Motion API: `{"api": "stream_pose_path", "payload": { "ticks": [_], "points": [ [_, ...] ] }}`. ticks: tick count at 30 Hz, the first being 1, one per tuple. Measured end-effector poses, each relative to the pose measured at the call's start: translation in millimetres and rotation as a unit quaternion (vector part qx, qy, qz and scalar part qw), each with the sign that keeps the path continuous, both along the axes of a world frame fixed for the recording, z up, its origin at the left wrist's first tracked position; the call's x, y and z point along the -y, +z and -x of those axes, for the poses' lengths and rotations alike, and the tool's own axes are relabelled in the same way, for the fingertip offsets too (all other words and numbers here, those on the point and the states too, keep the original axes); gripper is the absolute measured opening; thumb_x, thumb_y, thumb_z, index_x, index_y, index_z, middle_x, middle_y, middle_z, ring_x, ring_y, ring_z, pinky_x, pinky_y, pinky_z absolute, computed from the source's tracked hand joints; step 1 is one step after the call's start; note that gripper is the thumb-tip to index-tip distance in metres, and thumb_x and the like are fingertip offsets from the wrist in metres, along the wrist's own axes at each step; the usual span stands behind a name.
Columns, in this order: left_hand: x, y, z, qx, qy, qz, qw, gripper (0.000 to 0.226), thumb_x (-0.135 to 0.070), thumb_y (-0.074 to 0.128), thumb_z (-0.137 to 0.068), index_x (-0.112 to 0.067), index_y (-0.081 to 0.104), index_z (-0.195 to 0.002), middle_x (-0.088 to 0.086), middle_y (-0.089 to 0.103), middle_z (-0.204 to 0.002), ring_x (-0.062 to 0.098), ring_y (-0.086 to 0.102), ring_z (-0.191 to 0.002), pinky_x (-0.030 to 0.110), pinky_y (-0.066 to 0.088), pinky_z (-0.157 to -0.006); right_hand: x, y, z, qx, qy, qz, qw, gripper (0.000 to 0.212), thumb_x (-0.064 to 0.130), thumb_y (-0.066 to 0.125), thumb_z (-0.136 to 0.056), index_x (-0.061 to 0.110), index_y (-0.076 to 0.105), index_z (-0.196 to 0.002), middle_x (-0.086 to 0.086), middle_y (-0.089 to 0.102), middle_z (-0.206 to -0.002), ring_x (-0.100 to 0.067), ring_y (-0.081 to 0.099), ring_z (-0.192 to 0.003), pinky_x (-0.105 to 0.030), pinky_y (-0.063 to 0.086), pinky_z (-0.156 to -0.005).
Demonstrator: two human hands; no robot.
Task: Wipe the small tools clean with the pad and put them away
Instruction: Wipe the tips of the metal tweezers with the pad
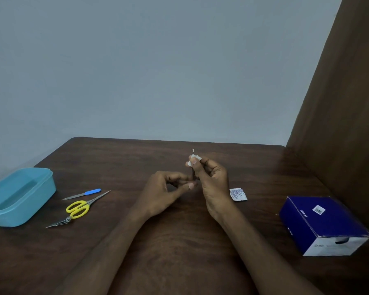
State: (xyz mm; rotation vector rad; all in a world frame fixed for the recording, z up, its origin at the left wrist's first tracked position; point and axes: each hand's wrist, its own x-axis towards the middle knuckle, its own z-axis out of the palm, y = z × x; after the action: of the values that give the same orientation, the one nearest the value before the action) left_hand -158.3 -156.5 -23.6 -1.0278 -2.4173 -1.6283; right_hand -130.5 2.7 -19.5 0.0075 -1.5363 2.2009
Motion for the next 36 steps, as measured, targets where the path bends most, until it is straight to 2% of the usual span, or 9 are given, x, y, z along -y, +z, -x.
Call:
{"api": "stream_pose_path", "payload": {
  "ticks": [4, 7, 13, 17, 20, 24, 27, 32, 36],
  "points": [
    [1, 2, 0, -0.003, -0.001, -0.044, 0.999, 0.009, -0.021, 0.076, -0.100, -0.018, 0.084, -0.101, -0.007, 0.083, -0.096, 0.011, 0.078, -0.090, 0.027, 0.060, -0.084, 4, 0, -1, 0.025, 0.015, 0.015, 0.999, 0.010, 0.016, 0.072, -0.099, 0.010, 0.078, -0.104, 0.000, 0.080, -0.091, -0.006, 0.063, -0.063, -0.021, 0.049, -0.055],
    [1, 2, 0, -0.035, 0.029, -0.051, 0.998, 0.014, -0.022, 0.075, -0.101, -0.019, 0.081, -0.088, -0.006, 0.081, -0.085, 0.007, 0.072, -0.076, 0.025, 0.055, -0.075, 4, 2, -1, 0.036, 0.016, 0.018, 0.999, 0.007, 0.019, 0.072, -0.099, 0.015, 0.077, -0.102, -0.001, 0.082, -0.093, -0.005, 0.067, -0.072, -0.018, 0.051, -0.060],
    [2, 0, 0, -0.105, 0.061, 0.007, 0.993, 0.015, -0.025, 0.075, -0.100, -0.027, 0.080, -0.086, -0.014, 0.078, -0.083, 0.013, 0.074, -0.079, 0.018, 0.053, -0.074, -5, 3, 0, 0.022, -0.022, 0.010, 0.999, 0.014, 0.022, 0.074, -0.098, 0.011, 0.078, -0.106, -0.002, 0.083, -0.094, 0.002, 0.072, -0.084, -0.010, 0.050, -0.069],
    [1, -2, 1, -0.062, 0.059, 0.029, 0.996, 0.019, -0.027, 0.073, -0.102, -0.027, 0.081, -0.085, -0.015, 0.080, -0.086, 0.008, 0.075, -0.083, 0.027, 0.058, -0.079, -13, 6, 4, 0.006, -0.076, 0.085, 0.993, 0.005, 0.025, 0.080, -0.092, 0.023, 0.080, -0.088, 0.000, 0.082, -0.097, -0.004, 0.063, -0.078, -0.024, 0.044, -0.068],
    [1, 1, 4, 0.039, 0.045, -0.041, 0.997, 0.021, -0.021, 0.067, -0.106, -0.019, 0.080, -0.090, -0.005, 0.081, -0.088, 0.007, 0.070, -0.079, 0.023, 0.053, -0.070, -15, 5, 3, 0.008, -0.061, 0.099, 0.993, 0.006, 0.030, 0.083, -0.084, 0.025, 0.081, -0.083, 0.004, 0.081, -0.096, -0.006, 0.058, -0.076, -0.027, 0.043, -0.067],
    [3, 8, 3, 0.117, 0.022, -0.107, 0.987, 0.031, -0.014, 0.057, -0.110, -0.015, 0.073, -0.083, -0.009, 0.067, -0.070, 0.000, 0.051, -0.061, 0.012, 0.038, -0.055, -2, 0, -4, 0.032, 0.022, -0.025, 0.999, 0.022, 0.008, 0.081, -0.090, 0.015, 0.076, -0.111, 0.000, 0.082, -0.089, 0.001, 0.069, -0.075, -0.012, 0.049, -0.065],
    [4, 10, 3, 0.138, 0.006, -0.106, 0.985, 0.039, -0.010, 0.053, -0.111, -0.018, 0.065, -0.074, -0.011, 0.056, -0.064, 0.000, 0.043, -0.056, 0.013, 0.033, -0.052, 2, -3, -3, 0.052, 0.039, -0.071, 0.995, 0.036, 0.012, 0.083, -0.089, 0.009, 0.070, -0.122, -0.012, 0.081, -0.089, -0.001, 0.069, -0.071, -0.010, 0.047, -0.064],
    [5, 7, 6, 0.154, -0.020, -0.095, 0.983, 0.035, -0.013, 0.051, -0.112, -0.016, 0.062, -0.079, -0.008, 0.051, -0.067, -0.001, 0.041, -0.058, 0.013, 0.032, -0.053, 0, -4, -3, 0.038, 0.063, -0.094, 0.993, 0.010, 0.009, 0.079, -0.092, 0.004, 0.078, -0.100, -0.005, 0.079, -0.085, 0.002, 0.068, -0.073, -0.011, 0.047, -0.066],
    [5, 9, 5, 0.141, -0.035, -0.072, 0.987, 0.036, -0.019, 0.048, -0.114, -0.015, 0.060, -0.081, -0.011, 0.049, -0.068, -0.001, 0.041, -0.060, 0.011, 0.034, -0.054, -2, -7, 3, 0.047, 0.029, -0.070, 0.996, 0.008, 0.019, 0.080, -0.093, 0.010, 0.081, -0.093, 0.000, 0.079, -0.087, 0.000, 0.061, -0.069, -0.017, 0.045, -0.065]
  ]
}}
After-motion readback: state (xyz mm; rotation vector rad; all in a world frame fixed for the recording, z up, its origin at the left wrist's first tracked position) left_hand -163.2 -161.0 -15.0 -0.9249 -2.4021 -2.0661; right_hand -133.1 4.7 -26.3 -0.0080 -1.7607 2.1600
